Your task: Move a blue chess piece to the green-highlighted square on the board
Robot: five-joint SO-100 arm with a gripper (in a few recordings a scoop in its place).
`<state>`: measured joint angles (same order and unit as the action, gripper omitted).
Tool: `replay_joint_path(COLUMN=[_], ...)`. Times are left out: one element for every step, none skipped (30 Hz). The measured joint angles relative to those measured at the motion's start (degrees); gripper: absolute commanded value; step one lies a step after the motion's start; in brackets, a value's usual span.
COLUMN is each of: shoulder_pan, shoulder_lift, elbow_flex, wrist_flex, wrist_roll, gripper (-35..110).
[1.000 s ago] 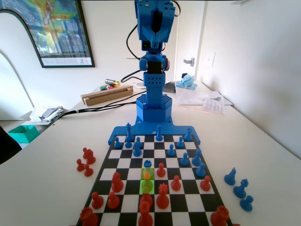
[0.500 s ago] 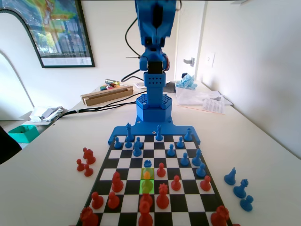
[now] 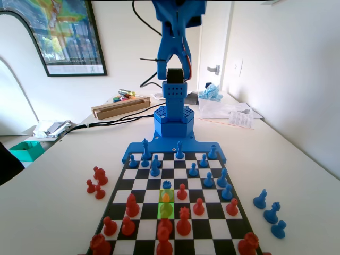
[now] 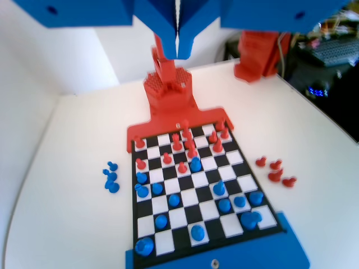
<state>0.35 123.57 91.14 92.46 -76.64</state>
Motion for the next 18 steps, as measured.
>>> replay_joint_path(shoulder_pan=[0.35, 0.7, 1.05, 1.49, 1.67, 1.76, 1.85, 1.93, 2.11, 2.2, 2.37, 2.46, 2.55, 2.55, 2.46, 2.29, 2.11, 2.02], shoulder_lift=[-2.2, -4.39, -6.59, -8.7, -10.9, -13.18, -15.64, -18.02, -20.57, -23.12, -25.58, -28.04, -30.41, -32.52, -34.63, -36.56, -38.06, -39.02], elbow_flex=[-0.18, -0.35, -0.7, -1.05, -1.49, -2.29, -3.08, -3.96, -4.83, -5.89, -7.12, -8.44, -9.76, -10.99, -12.13, -13.01, -13.71, -14.06], wrist_flex=[-0.7, -1.49, -2.37, -3.34, -4.22, -4.83, -5.27, -5.54, -5.71, -5.89, -5.98, -5.98, -6.33, -6.59, -6.86, -7.12, -7.12, -7.47], wrist_roll=[0.88, 1.58, 2.29, 3.16, 4.04, 4.92, 5.54, 6.24, 7.03, 7.65, 8.0, 8.53, 8.88, 9.14, 9.32, 9.4, 9.4, 9.14], gripper=[1, 2, 2, 2, 2, 3, 3, 4, 4, 4, 4, 5, 5, 6, 6, 7, 7, 8])
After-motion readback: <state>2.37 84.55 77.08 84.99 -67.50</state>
